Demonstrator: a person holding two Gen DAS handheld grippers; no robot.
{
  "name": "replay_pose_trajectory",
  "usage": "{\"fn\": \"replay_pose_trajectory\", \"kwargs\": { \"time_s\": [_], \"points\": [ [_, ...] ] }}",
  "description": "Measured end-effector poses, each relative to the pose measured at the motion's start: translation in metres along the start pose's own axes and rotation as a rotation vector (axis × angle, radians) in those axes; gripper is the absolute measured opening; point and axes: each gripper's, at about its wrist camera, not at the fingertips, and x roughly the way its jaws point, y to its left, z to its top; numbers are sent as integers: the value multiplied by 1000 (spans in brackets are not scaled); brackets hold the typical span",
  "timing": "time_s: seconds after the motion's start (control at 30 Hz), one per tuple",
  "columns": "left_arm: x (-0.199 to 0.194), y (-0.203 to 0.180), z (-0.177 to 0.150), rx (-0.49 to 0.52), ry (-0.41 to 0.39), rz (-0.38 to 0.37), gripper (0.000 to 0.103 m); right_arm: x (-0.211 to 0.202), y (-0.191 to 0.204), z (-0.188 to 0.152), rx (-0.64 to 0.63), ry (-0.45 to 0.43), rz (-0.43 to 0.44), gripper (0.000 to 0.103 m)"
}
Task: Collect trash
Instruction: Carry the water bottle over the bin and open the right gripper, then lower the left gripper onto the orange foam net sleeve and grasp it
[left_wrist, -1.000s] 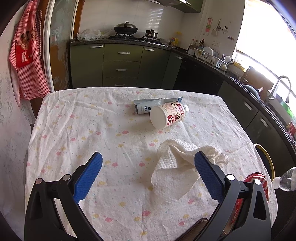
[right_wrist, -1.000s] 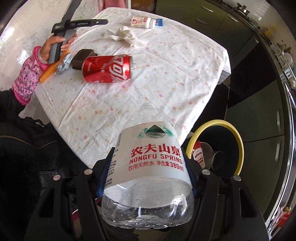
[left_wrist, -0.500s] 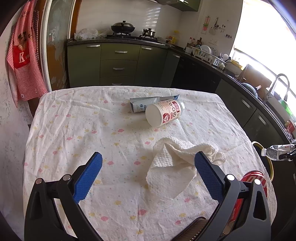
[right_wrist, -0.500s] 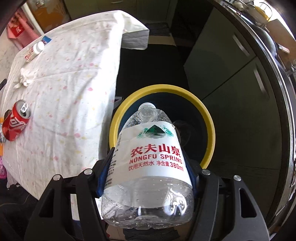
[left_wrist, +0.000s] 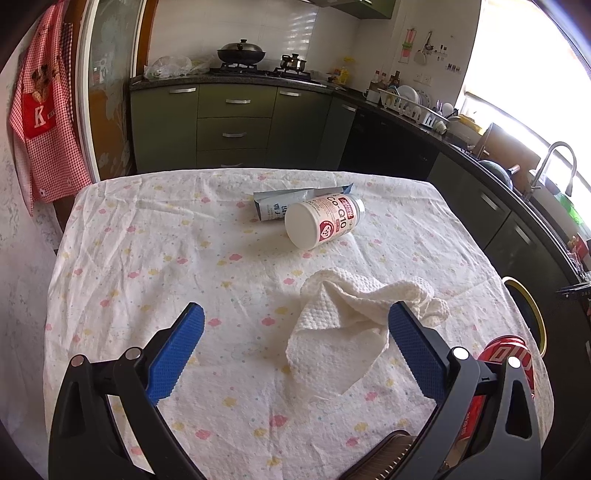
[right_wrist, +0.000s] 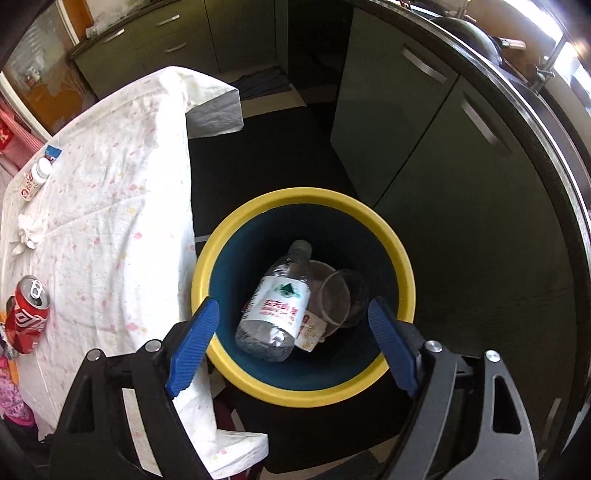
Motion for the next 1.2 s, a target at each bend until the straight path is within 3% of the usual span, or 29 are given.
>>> {"fn": "replay_pose_trajectory", "kwargs": {
  "time_s": [0.37,0.67,0.9,1.2],
  "points": [
    [-5,-12,1,33,15,-45,98,-3,36,-89,60,-48,162,80],
    [-45,-32,10,61,38,-128,98,-10,41,-106,65,-71,204,80],
    [-103,-37,-12,114,108,-16,98,-8,62,-113,10,-95,254,81],
    [-142,-15,-101,125,251,192,98,-5,84,-119,-45,-111,316,81]
  ]
}}
